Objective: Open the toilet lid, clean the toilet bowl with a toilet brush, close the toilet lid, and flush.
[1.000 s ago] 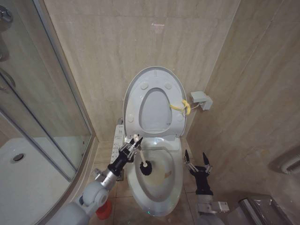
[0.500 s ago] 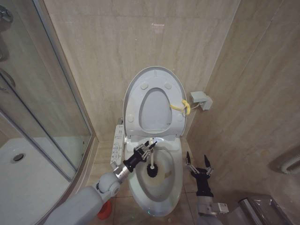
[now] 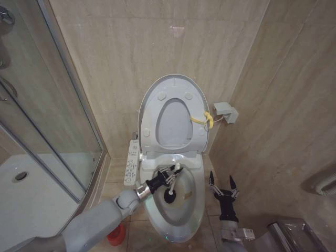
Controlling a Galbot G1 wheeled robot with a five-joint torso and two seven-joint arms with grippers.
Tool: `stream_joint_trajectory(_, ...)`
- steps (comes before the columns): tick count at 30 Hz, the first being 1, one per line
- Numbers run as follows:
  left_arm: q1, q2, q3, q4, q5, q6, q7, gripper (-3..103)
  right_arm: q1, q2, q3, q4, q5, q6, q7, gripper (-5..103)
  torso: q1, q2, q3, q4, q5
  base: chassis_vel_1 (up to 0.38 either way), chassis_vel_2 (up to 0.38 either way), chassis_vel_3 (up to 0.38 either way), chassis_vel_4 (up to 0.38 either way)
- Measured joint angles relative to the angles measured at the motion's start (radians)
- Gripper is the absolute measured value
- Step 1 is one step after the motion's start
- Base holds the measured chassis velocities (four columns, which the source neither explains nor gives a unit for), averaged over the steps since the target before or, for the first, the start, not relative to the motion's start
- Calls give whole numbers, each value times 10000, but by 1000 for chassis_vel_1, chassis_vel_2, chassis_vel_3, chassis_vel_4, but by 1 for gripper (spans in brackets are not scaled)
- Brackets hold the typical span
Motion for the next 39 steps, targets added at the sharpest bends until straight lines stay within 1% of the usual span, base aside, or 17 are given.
stream_joint_trajectory(3,-263,-156,264,205,-129,-1,15,23,22,-35,10,-13,7,3,-8,100,0,1,-1,1,3,0,0,0,0)
stream_joint_trajectory(7,-556,-655,684,967,-292,-2,198,23,113,-84,36,-24,71,5,-26,100,0,1,0,4,2,0,0,0,0)
stream_joint_trajectory(8,-556,-655,684,967,-292,-2,198,23,113,-84,36,-24,71,5,-26,100,0,1,0,4,2,0,0,0,0)
stream_joint_trajectory(9,-565,-852,784,1216,-292,-3,208,23,139,-82,21,-48,86,5,-27,100,0,1,0,4,0,0,0,0,0)
stream_joint_trajectory(12,-731,-1101,1169,1456,-290,69,28,23,196,-68,-47,-92,104,5,-58,100,-1,1,-1,2,0,0,0,0,0)
stream_joint_trajectory(17,-1089,-1153,1474,1630,-256,195,-180,23,267,-63,-120,-117,135,5,-84,100,0,1,0,3,1,0,0,0,0)
stream_joint_trajectory(20,-1198,-1178,1472,1620,-325,196,-215,23,288,-91,-124,-152,153,10,-101,100,0,0,0,5,2,0,0,0,0)
stream_joint_trajectory(26,-1434,-1497,1325,1588,-519,16,-410,23,349,-169,-116,-208,226,14,-117,100,0,1,-1,-2,1,0,0,0,0)
stream_joint_trajectory(29,-1352,-1604,1433,1920,-465,-19,-371,23,340,-154,-126,-208,231,14,-122,100,0,1,-1,-1,0,0,0,0,0)
stream_joint_trajectory(30,-1251,-1625,1538,2123,-364,-46,-243,22,305,-151,-132,-201,231,15,-133,100,0,0,0,5,0,0,0,0,0)
stream_joint_trajectory(33,-1149,-1597,1690,2234,-190,-62,-104,22,246,-173,-126,-176,230,32,-149,100,-1,0,-1,7,0,0,0,0,0)
stream_joint_trajectory(34,-1144,-1551,1793,2229,-97,-82,-54,22,220,-209,-104,-143,244,41,-155,100,-2,2,-2,0,-1,0,0,0,0)
stream_joint_trajectory(37,-1167,-1531,1813,2135,-100,-78,-51,22,210,-247,-73,-106,267,47,-157,100,-1,1,-1,5,0,0,0,0,0)
stream_joint_trajectory(39,-1284,-1721,1628,1818,-313,-57,-157,22,206,-253,-46,-82,283,50,-159,100,-1,0,0,6,1,0,0,0,0)
